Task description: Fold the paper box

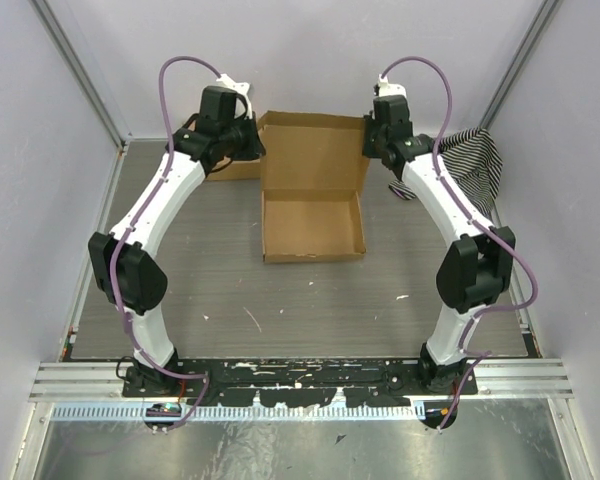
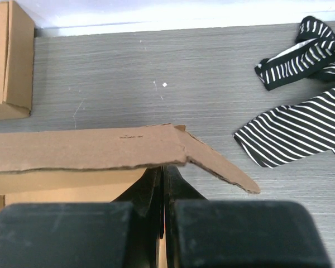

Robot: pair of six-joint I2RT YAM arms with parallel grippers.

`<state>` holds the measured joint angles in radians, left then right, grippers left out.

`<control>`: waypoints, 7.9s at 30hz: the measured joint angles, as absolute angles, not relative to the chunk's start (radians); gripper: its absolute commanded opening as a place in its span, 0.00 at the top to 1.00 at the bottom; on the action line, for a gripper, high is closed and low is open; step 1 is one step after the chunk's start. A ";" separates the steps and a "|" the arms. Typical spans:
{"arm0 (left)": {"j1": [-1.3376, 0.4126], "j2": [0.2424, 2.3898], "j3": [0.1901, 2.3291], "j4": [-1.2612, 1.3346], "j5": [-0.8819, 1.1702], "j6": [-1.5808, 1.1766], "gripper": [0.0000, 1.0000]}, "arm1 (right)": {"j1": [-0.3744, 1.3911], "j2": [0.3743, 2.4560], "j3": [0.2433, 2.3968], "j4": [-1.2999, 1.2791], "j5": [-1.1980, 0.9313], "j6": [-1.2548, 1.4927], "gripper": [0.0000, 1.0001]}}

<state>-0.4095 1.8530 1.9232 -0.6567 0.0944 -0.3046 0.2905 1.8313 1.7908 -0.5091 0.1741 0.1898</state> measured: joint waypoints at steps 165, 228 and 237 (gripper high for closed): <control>-0.474 1.789 1.356 -0.649 0.041 -0.300 0.44 | 0.426 1.738 1.243 -0.649 -0.017 0.503 0.38; -0.402 1.829 1.345 -0.633 0.125 -0.410 0.41 | 0.285 1.647 1.084 -0.397 -0.159 0.329 0.09; -0.416 1.836 1.342 -0.615 0.167 -0.413 0.44 | 0.285 1.656 1.084 -0.389 -0.223 0.311 0.15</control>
